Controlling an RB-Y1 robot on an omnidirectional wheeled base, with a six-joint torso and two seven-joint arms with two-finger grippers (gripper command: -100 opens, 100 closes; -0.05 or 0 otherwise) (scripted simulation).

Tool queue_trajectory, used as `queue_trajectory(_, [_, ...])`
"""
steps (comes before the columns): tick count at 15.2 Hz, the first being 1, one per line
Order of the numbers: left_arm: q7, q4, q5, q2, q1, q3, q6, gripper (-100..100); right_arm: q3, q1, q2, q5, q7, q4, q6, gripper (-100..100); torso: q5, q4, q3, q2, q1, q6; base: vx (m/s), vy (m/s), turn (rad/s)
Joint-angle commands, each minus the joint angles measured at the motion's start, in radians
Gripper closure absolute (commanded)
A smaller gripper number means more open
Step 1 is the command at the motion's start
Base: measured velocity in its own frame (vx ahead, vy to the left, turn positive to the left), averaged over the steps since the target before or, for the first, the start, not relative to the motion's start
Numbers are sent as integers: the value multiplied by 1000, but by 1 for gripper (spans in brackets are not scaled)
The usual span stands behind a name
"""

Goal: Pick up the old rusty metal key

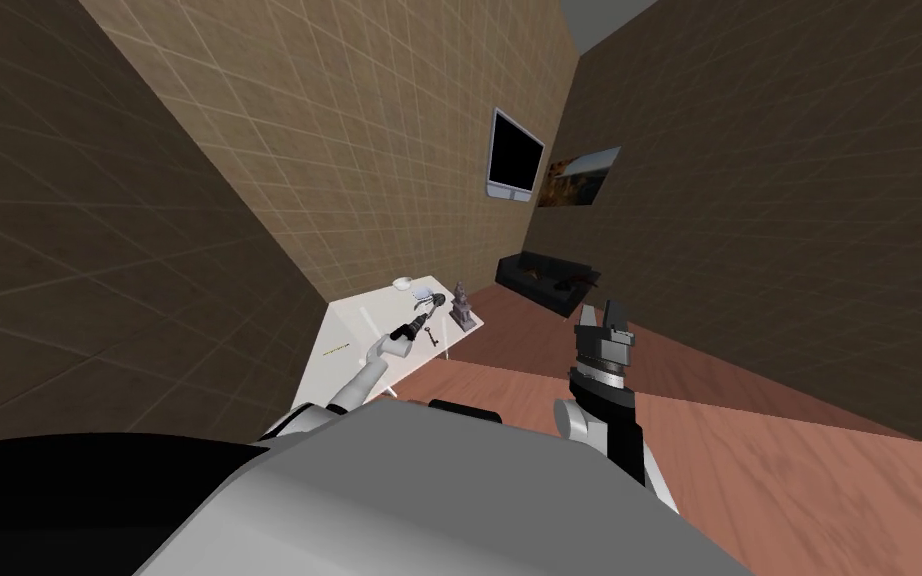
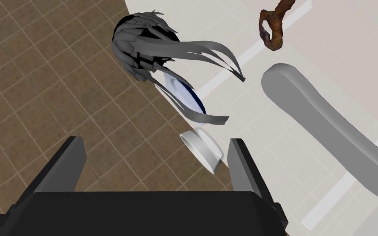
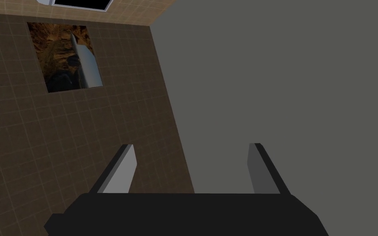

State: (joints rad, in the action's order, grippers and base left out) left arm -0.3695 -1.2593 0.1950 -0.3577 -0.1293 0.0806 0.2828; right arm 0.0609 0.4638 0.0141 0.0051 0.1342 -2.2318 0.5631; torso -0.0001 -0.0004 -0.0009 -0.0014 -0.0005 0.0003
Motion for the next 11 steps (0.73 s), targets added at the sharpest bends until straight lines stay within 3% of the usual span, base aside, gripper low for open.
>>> queue_trajectory(1, [-7,21,3,-2,-2,1,29,-100,0,0,0,0,0,0,0,0,0,0,0,0,0,0,10,0,-60])
queue_trajectory(2, [-24,69,8,-4,-34,5,64,-100,0,0,0,0,0,0,0,0,0,0,0,0,0,0,11,-1,-134])
queue_trajectory(3, [-24,78,8,-4,-34,5,79,-100,0,0,0,0,0,0,0,0,0,0,0,0,0,0,12,1,-138])
queue_trajectory(4, [-40,105,14,-6,-66,8,103,-100,0,0,0,0,0,0,0,0,0,0,0,0,0,0,15,2,-149])
queue_trajectory(6, [-40,135,14,-6,-66,8,127,-100,0,0,0,0,0,0,0,0,0,0,0,0,0,0,13,3,-97])
queue_trajectory(7, [-56,166,19,-7,-97,11,158,-100,0,0,0,0,0,0,0,0,0,0,0,0,0,0,11,1,-102])
queue_trajectory(9, [-56,189,19,-7,-97,11,175,-100,0,0,0,0,0,0,0,0,0,0,0,0,0,0,11,3,-83])
queue_trajectory(10, [-72,221,24,-7,-127,14,216,-100,0,0,0,0,0,0,0,0,0,0,0,0,0,-1,11,0,-99])
queue_trajectory(11, [-72,243,24,-7,-127,14,221,-100,0,0,0,0,0,0,0,0,0,0,0,0,0,0,13,2,-118])
